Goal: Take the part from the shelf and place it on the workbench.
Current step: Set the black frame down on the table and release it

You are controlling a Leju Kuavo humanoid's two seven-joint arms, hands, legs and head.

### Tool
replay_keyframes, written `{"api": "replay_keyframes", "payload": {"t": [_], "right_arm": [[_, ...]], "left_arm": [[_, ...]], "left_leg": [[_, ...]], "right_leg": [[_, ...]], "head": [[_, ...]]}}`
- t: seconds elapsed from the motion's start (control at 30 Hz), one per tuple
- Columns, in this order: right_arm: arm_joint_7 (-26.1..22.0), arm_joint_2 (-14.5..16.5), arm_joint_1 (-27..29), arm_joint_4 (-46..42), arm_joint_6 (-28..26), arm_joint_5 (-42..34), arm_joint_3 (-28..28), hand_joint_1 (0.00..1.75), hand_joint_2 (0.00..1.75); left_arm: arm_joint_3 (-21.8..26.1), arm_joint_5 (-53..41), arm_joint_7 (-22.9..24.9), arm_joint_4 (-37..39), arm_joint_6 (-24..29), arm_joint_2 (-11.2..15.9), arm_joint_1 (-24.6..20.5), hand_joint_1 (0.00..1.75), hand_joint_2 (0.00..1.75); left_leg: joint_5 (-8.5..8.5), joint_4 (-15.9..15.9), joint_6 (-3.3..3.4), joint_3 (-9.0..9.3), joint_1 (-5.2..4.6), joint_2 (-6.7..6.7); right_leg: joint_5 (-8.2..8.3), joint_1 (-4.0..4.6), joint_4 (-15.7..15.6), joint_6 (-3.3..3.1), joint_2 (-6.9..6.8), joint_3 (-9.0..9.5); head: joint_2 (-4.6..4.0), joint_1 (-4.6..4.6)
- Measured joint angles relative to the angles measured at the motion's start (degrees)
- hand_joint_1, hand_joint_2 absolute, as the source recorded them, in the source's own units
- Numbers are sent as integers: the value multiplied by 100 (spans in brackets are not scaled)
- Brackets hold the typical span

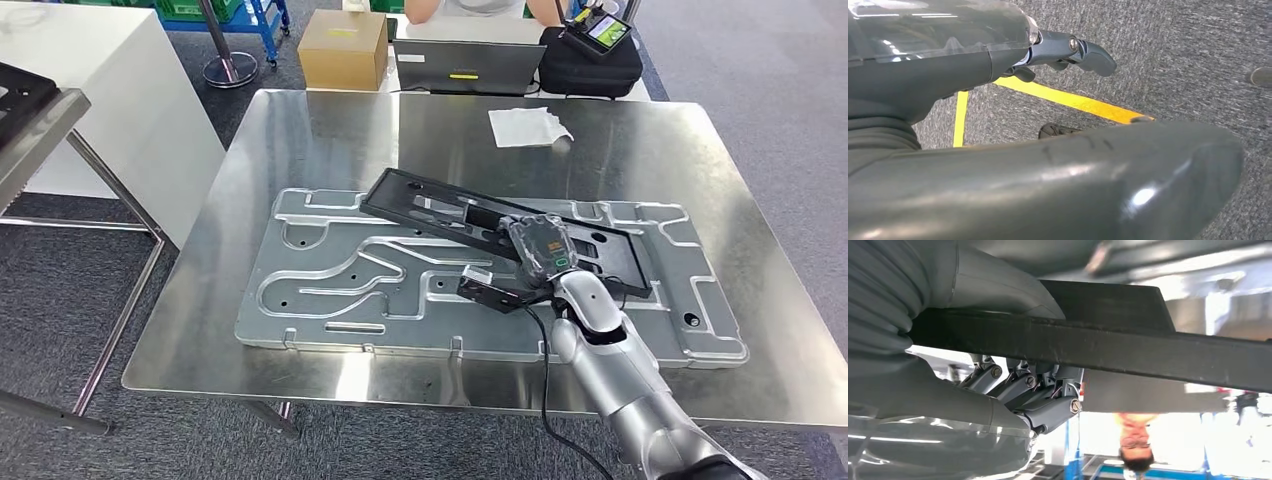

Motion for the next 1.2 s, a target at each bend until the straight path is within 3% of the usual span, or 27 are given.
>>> {"api": "replay_keyframes", "payload": {"t": [0.03, 0.17, 0.23, 0.37, 0.8, 0.93, 1.0, 1.07, 1.13, 1.2], "right_arm": [[-20, 33, -54, 97, 1, 7, 61, 175, 175], [-98, 178, -230, 445, 74, -6, 240, 0, 175], [-127, 285, -278, 623, 109, -33, 320, 0, 175], [-186, 469, -362, 920, 105, -70, 436, 0, 175], [-250, 649, -642, 1249, 33, -385, 484, 0, 175], [-201, 649, -579, 1119, 33, -521, 480, 0, 0], [-210, 649, -469, 875, 31, -699, 457, 0, 0], [-323, 647, -292, 455, 66, -1122, 391, 0, 87], [-564, 647, -17, -206, 223, -2039, 263, 0, 175], [-835, 647, 344, -1038, 478, -3351, 83, 0, 175]], "left_arm": [[13, 0, 1, 0, 2, -1, -9, 0, 0], [58, 3, -8, 0, 22, -5, -16, 0, 175], [68, 8, -16, 0, 34, -11, -16, 0, 175], [107, 41, -28, 0, 49, -26, -16, 0, 0], [344, 111, -19, 0, 69, -73, -12, 0, 0], [386, 108, 13, 0, 70, -73, -7, 0, 0], [411, 99, 32, 0, 70, -74, -2, 0, 0], [449, 75, 43, 0, 71, -75, 5, 0, 0], [485, 43, 38, 0, 74, -78, 18, 0, 0], [510, 16, 27, 0, 87, -85, 38, 0, 0]], "left_leg": [[0, 0, 0, 5, 0, 2], [2, 0, -1, 17, 2, -3], [6, 0, -2, 16, 3, -7], [10, 2, -2, 14, 3, -14], [9, 2, -1, 14, 2, -16], [9, 2, -1, 14, 2, -16], [9, 3, -1, 14, 2, -17], [8, 4, -1, 13, 2, -18], [7, 4, -1, 12, 2, -22], [4, 4, -1, 9, 2, -30]], "right_leg": [[1, 1, -2, 0, 1, 6], [4, 4, -3, 3, -6, 24], [6, 3, -3, 4, -10, 24], [7, 3, -2, 4, -21, 24], [7, 1, -13, 4, -22, 29], [7, 1, -13, 4, -22, 29], [7, 2, -13, 4, -22, 28], [6, 2, -14, 4, -23, 26], [4, 2, -15, 4, -27, 25], [0, 2, -17, 4, -35, 25]], "head": [[0, 0], [0, 0], [0, 0], [0, 0], [0, 0], [0, 0], [0, 0], [0, 0], [0, 0], [0, 0]]}}
